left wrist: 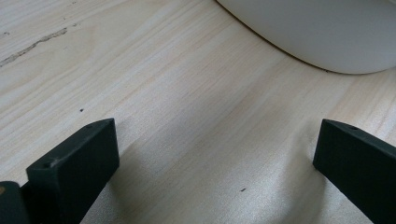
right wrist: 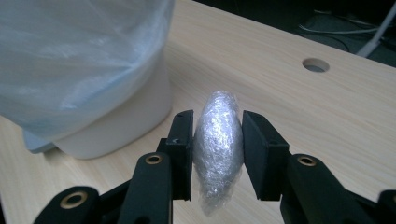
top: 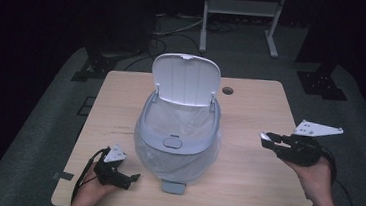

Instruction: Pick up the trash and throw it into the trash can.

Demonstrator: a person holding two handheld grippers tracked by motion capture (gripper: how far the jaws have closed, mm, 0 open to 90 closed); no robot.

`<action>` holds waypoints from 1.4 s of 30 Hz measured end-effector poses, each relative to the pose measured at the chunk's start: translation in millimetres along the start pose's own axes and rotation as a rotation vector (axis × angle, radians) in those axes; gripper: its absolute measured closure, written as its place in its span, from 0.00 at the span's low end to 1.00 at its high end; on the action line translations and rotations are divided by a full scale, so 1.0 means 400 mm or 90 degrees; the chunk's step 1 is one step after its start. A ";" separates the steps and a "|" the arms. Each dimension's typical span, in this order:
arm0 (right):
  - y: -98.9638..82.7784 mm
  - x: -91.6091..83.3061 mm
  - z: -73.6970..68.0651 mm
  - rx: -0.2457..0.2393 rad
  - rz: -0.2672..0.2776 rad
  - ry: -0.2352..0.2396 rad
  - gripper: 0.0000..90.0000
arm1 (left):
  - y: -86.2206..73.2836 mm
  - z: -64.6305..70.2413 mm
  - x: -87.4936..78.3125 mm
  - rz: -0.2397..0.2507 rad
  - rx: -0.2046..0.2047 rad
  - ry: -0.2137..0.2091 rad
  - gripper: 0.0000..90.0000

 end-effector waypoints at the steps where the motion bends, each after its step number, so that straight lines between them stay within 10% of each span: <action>1: 0.005 -0.001 -0.005 0.000 0.004 0.006 0.72 | 0.000 0.000 0.000 0.000 0.000 0.000 0.00; 42: 0.219 -0.035 -0.168 -0.109 0.095 0.157 0.72 | 0.000 0.000 0.000 0.001 0.000 0.000 0.00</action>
Point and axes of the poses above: each handheld gripper's, and its own axes: x roughly forward along the jaws, y roughly out of its top, z roughly to its right, the point moved 6 cm from there along x, roughly forward along the jaws, and after that the axes turned 4 degrees about y, right-handed, at the moved point
